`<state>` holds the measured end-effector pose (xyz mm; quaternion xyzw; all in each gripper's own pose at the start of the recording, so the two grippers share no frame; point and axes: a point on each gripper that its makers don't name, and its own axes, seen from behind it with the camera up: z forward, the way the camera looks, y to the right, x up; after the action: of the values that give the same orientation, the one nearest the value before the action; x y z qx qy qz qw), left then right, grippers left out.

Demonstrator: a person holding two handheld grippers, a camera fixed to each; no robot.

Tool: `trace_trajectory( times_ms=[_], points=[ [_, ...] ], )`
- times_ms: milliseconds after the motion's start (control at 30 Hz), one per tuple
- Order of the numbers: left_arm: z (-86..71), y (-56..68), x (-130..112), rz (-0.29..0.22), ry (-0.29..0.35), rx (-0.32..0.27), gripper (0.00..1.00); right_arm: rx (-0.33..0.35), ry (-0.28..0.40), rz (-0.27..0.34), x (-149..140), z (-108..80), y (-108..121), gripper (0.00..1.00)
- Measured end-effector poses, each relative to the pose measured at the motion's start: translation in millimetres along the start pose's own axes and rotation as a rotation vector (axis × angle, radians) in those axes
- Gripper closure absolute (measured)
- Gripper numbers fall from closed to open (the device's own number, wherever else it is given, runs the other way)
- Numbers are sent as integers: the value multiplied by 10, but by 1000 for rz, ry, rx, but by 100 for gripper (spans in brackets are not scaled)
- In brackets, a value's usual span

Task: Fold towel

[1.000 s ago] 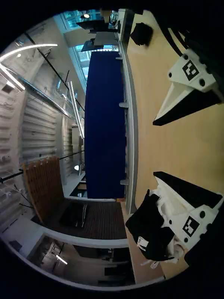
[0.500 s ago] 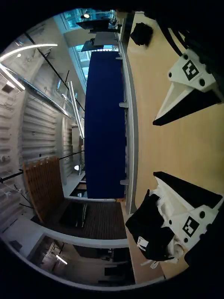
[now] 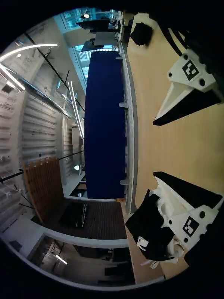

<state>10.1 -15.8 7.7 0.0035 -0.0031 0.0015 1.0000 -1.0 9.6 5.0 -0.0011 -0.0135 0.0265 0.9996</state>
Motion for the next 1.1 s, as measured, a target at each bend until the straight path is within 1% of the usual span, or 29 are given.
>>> trace_trajectory(
  times_ms=[100,467,1100],
  points=[
    [1,1,0,0,0,0,9,-1,0,1,-17,1,-19,0],
    [8,6,6,0,0,0,9,5,17,-53,-34,-54,-132,0],
    [-2,9,-2,0,0,0,9,14,25,-53,-32,-64,-137,0]
  ],
)
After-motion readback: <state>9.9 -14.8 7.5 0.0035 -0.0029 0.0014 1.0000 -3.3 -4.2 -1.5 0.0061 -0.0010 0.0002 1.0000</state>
